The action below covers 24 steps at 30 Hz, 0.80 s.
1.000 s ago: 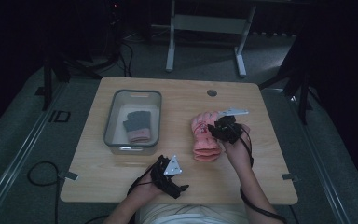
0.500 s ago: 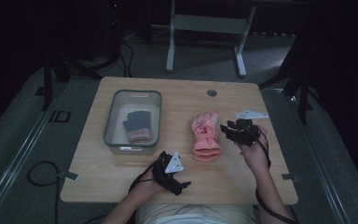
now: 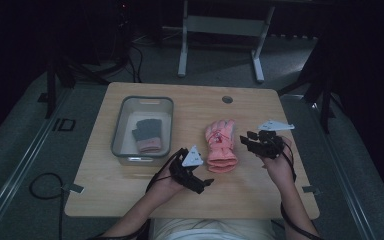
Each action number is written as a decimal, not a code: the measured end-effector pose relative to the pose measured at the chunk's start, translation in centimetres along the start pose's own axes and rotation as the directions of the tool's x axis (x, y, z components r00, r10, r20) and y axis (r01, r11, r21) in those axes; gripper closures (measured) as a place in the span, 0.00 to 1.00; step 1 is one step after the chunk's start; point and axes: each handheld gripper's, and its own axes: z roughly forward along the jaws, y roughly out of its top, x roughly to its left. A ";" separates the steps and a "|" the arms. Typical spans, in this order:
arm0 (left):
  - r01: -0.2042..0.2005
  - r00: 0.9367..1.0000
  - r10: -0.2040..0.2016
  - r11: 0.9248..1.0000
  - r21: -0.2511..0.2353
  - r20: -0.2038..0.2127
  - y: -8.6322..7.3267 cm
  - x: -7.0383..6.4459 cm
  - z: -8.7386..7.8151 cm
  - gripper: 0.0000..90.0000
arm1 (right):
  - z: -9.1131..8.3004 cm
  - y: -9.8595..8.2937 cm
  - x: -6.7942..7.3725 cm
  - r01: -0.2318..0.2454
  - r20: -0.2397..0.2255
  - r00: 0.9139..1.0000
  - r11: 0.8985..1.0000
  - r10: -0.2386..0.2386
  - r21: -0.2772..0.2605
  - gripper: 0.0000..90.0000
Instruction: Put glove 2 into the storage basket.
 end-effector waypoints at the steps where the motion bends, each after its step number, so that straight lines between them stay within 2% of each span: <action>1: -0.028 0.999 0.028 1.000 -0.004 -0.016 1.4 0.4 0.3 0.04 | 0.0 0.0 -0.1 0.007 -0.001 1.000 1.000 -0.007 -0.004 0.72; 3: -0.043 0.999 0.043 0.999 -0.001 -0.028 2.7 0.9 0.7 0.04 | 0.1 0.2 -0.1 0.008 -0.005 1.000 1.000 -0.008 -0.005 0.73; 7: -0.023 0.996 0.026 0.999 0.034 -0.082 4.8 2.4 1.7 0.07 | 0.7 0.9 0.2 0.017 -0.004 1.000 1.000 -0.017 -0.015 0.76; 10: 0.014 0.994 -0.011 1.000 0.027 -0.105 6.0 3.6 2.4 0.07 | 1.7 1.6 0.8 0.025 -0.001 1.000 1.000 -0.025 -0.012 0.77; 12: 0.005 0.991 0.001 0.999 0.040 -0.133 6.6 4.4 2.7 0.07 | 2.6 1.9 1.3 0.030 0.004 1.000 1.000 -0.030 -0.010 0.76; 14: 0.022 0.987 -0.016 0.999 0.034 -0.158 6.9 5.2 3.0 0.07 | 3.7 2.0 1.8 0.042 0.031 0.999 0.999 -0.042 0.004 0.76; 17: 0.050 0.980 -0.039 0.998 0.050 -0.197 7.0 6.2 3.6 0.08 | 5.2 1.8 2.3 0.029 0.058 0.998 1.000 -0.029 0.013 0.72; 19: 0.077 0.977 -0.061 0.995 0.068 -0.207 6.8 6.7 4.1 0.08 | 5.9 1.3 2.4 0.015 0.067 0.998 0.999 -0.017 0.030 0.69; 20: 0.078 0.976 -0.061 0.994 0.073 -0.210 6.7 6.9 4.4 0.08 | 6.0 1.0 2.5 0.017 0.073 0.997 0.999 -0.019 0.035 0.68; 21: 0.078 0.976 -0.061 0.994 0.073 -0.210 6.7 6.9 4.4 0.07 | 6.2 0.8 2.7 0.032 0.097 0.995 0.999 -0.036 0.045 0.67; 22: 0.066 0.976 -0.045 0.993 0.093 -0.212 6.6 7.0 4.9 0.06 | 6.4 0.4 2.7 0.045 0.111 0.992 0.997 -0.052 0.070 0.67; 23: 0.066 0.976 -0.045 0.993 0.093 -0.212 6.6 7.0 4.9 0.06 | 6.6 0.0 2.4 0.041 0.110 0.993 0.995 -0.051 0.091 0.66; 24: 0.082 0.977 -0.061 0.992 0.093 -0.203 6.4 7.2 5.1 0.06 | 6.8 -0.4 2.0 0.034 0.107 0.993 0.994 -0.045 0.108 0.64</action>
